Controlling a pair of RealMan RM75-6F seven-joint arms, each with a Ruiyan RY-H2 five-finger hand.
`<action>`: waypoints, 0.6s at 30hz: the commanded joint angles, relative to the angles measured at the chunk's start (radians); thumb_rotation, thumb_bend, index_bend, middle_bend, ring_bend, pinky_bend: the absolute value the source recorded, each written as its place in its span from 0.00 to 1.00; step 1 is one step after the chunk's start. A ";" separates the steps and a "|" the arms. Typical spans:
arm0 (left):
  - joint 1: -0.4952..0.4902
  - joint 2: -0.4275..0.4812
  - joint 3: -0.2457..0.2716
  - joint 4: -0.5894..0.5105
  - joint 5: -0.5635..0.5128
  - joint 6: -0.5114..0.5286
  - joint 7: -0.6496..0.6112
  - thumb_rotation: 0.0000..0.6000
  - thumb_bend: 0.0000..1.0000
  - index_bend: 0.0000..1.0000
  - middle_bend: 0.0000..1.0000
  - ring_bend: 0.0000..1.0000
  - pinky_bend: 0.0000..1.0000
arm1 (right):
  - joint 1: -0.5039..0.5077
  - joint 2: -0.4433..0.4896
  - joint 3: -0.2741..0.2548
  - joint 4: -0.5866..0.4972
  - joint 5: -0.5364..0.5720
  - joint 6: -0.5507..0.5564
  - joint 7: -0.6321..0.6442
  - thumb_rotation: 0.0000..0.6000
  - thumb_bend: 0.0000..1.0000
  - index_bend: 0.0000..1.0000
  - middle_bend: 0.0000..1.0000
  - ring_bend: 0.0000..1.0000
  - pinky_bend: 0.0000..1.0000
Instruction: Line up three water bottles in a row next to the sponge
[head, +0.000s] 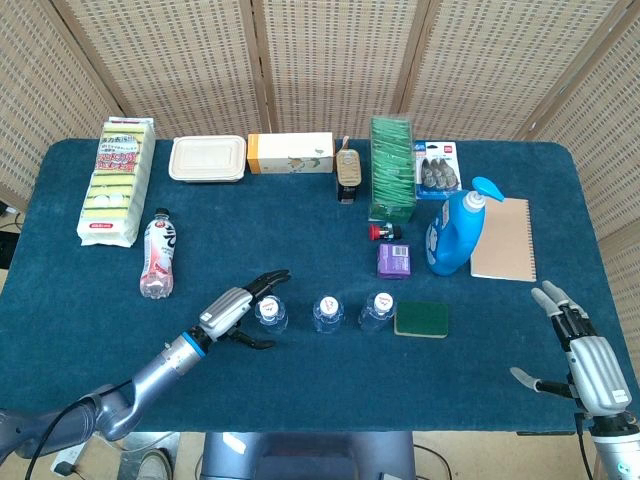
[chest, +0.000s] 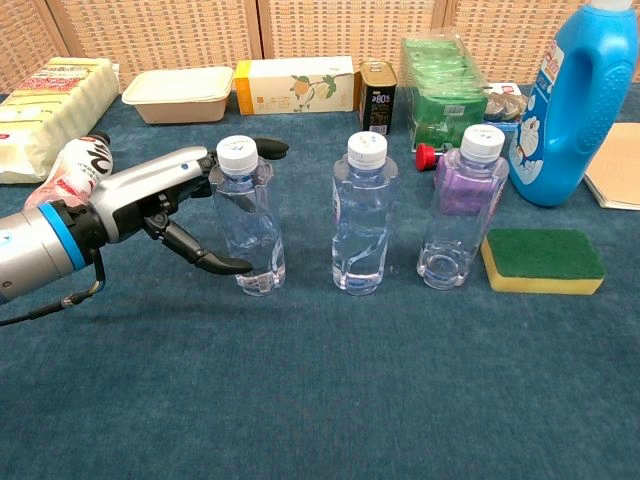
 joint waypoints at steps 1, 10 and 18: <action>0.005 0.021 0.005 -0.020 0.001 0.007 -0.007 1.00 0.15 0.00 0.00 0.00 0.22 | 0.000 0.001 -0.001 -0.002 -0.002 0.000 -0.002 1.00 0.00 0.03 0.00 0.00 0.07; 0.033 0.126 0.027 -0.110 0.028 0.070 -0.044 1.00 0.15 0.00 0.00 0.00 0.21 | -0.001 0.000 -0.004 -0.006 -0.007 0.002 -0.015 1.00 0.00 0.03 0.00 0.00 0.07; 0.097 0.344 0.052 -0.231 0.064 0.208 -0.037 1.00 0.14 0.00 0.00 0.00 0.21 | -0.004 -0.002 -0.007 -0.011 -0.017 0.008 -0.033 1.00 0.00 0.03 0.00 0.00 0.07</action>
